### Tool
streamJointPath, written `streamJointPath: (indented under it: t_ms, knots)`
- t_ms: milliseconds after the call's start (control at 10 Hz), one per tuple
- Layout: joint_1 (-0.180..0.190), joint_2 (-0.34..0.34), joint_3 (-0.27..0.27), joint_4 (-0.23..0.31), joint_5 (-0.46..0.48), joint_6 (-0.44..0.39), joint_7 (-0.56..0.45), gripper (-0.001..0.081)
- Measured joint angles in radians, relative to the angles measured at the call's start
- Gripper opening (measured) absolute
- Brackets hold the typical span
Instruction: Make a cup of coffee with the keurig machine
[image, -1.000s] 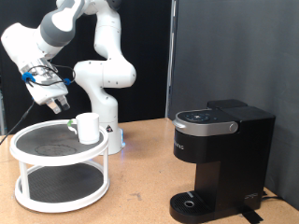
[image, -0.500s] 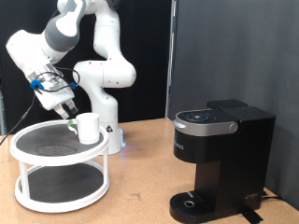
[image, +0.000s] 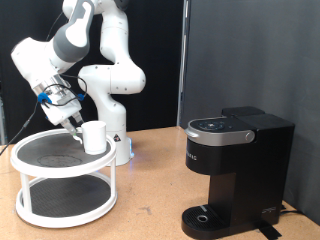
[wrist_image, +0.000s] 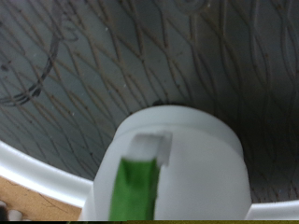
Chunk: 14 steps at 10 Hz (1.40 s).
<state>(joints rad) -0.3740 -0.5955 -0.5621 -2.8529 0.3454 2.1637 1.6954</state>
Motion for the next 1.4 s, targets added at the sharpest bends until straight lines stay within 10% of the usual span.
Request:
streamJointPath:
  t_ms: [200, 800, 1400]
  knots:
    - [0.000, 0.019, 0.000, -0.004, 0.000, 0.015, -0.013, 0.0708]
    - [0.001, 0.029, -0.002, -0.007, 0.003, 0.027, -0.036, 0.0052]
    - [-0.034, -0.017, -0.002, 0.061, 0.010, -0.195, 0.051, 0.0007]
